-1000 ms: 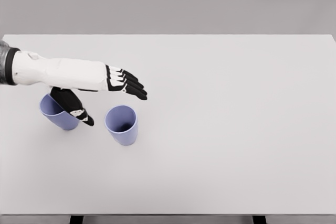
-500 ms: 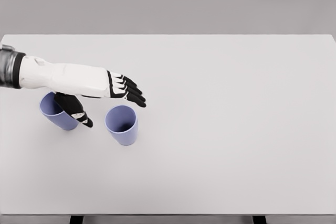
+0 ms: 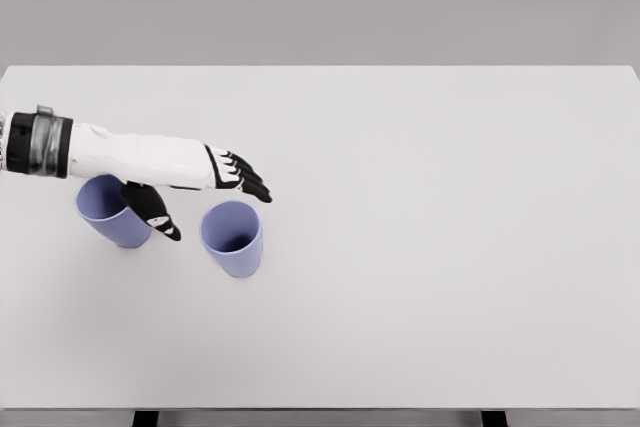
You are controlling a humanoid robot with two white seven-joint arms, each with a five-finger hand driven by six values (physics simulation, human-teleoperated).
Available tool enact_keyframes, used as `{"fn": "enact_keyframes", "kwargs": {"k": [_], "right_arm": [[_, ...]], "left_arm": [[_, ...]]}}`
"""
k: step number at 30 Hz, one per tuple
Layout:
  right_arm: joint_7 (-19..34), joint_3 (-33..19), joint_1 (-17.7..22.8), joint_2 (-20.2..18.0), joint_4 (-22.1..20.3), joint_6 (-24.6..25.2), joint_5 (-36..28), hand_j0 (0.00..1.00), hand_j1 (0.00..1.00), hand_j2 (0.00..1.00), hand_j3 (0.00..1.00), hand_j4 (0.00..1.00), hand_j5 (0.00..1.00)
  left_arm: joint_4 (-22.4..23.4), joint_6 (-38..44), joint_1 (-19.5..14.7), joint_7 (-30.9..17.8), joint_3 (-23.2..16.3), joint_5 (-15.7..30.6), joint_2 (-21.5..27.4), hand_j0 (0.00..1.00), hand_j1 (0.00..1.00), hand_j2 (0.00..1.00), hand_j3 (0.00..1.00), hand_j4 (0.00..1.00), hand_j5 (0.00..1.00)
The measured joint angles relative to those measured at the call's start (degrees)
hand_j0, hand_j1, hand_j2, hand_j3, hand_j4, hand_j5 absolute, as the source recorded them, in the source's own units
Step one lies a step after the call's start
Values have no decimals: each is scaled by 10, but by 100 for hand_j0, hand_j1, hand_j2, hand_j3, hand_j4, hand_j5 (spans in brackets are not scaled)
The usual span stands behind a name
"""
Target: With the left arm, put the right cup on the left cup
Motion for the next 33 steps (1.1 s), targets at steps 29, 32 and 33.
{"fn": "enact_keyframes", "kwargs": {"k": [29, 32, 33], "right_arm": [[0, 0, 0, 0, 0, 0, 0, 100, 100, 100, 100, 100, 100], [0, 0, 0, 0, 0, 0, 0, 100, 100, 100, 100, 100, 100], [0, 0, 0, 0, 0, 0, 0, 100, 100, 100, 100, 100, 100]], "left_arm": [[33, 0, 31, 1, 11, -15, -30, 100, 100, 100, 100, 100, 100], [37, 0, 45, 1, 15, -19, -35, 100, 100, 100, 100, 100, 100], [38, 0, 53, 1, 18, -20, -37, 100, 100, 100, 100, 100, 100]]}}
